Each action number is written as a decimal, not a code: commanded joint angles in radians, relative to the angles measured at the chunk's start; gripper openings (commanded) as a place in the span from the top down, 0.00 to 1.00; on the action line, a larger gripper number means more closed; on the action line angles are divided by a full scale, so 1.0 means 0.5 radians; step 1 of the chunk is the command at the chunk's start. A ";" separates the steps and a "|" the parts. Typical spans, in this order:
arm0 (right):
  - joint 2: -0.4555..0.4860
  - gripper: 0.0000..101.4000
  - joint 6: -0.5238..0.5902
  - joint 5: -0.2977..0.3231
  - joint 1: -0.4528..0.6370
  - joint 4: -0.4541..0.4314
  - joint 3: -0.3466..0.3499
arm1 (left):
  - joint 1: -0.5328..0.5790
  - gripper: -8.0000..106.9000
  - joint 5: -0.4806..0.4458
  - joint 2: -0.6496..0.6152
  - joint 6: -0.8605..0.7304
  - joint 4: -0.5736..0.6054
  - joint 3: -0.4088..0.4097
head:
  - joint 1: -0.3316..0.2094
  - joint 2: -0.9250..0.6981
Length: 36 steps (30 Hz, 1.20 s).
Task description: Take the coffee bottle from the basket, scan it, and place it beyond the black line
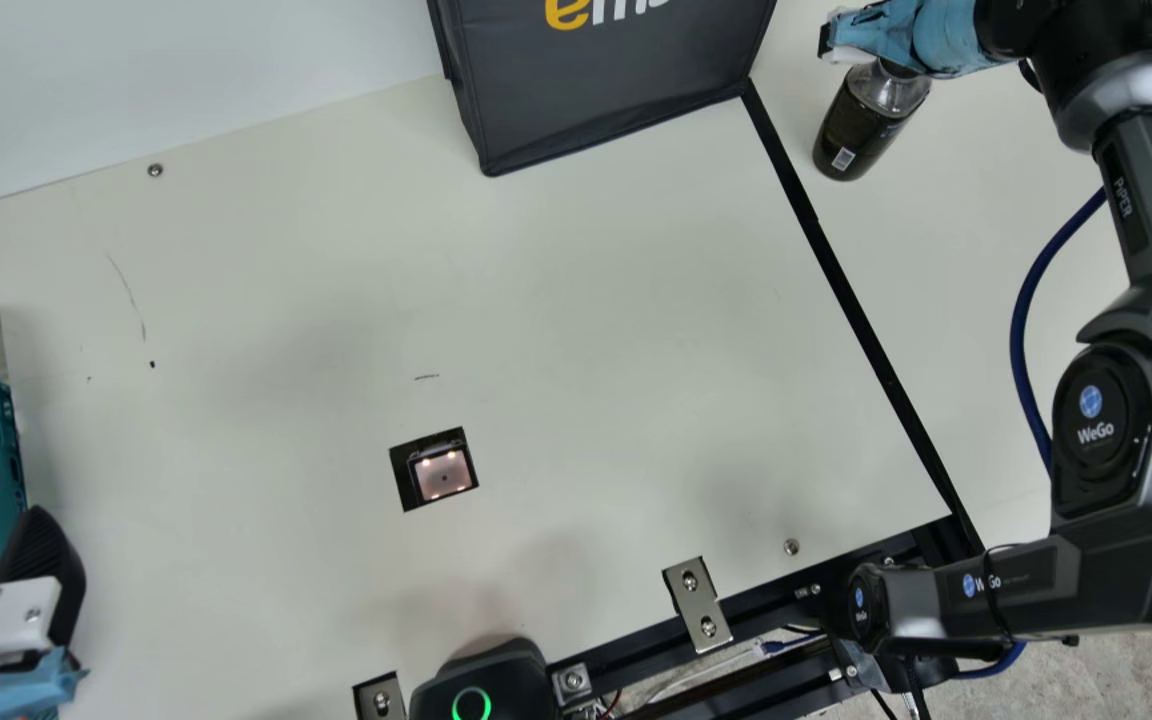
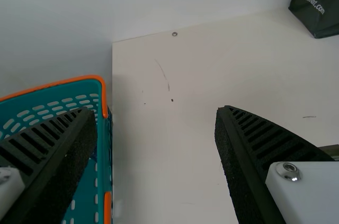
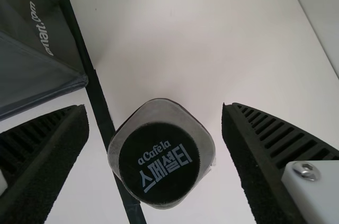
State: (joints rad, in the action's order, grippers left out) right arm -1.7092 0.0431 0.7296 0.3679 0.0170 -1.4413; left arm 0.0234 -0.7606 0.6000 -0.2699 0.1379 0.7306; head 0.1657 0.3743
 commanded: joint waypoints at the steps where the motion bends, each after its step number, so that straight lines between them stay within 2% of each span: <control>1: 0.009 0.10 0.005 0.004 0.005 0.003 -0.008 | 0.000 0.15 0.000 0.000 0.000 0.000 0.000 | -0.055 0.005; 14: 0.135 0.10 0.003 0.062 -0.018 0.019 -0.003 | 0.000 0.15 0.000 0.000 0.000 0.000 0.000 | -0.055 0.005; 36: 0.593 0.10 -0.199 0.130 -0.383 -0.068 0.314 | 0.000 0.15 0.000 0.000 0.000 0.000 0.000 | -0.055 0.005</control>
State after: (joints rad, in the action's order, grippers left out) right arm -1.4238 -0.0513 0.7937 0.1866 -0.0132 -1.2893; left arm 0.0234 -0.7606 0.6000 -0.2699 0.1379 0.7306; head 0.1641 0.3743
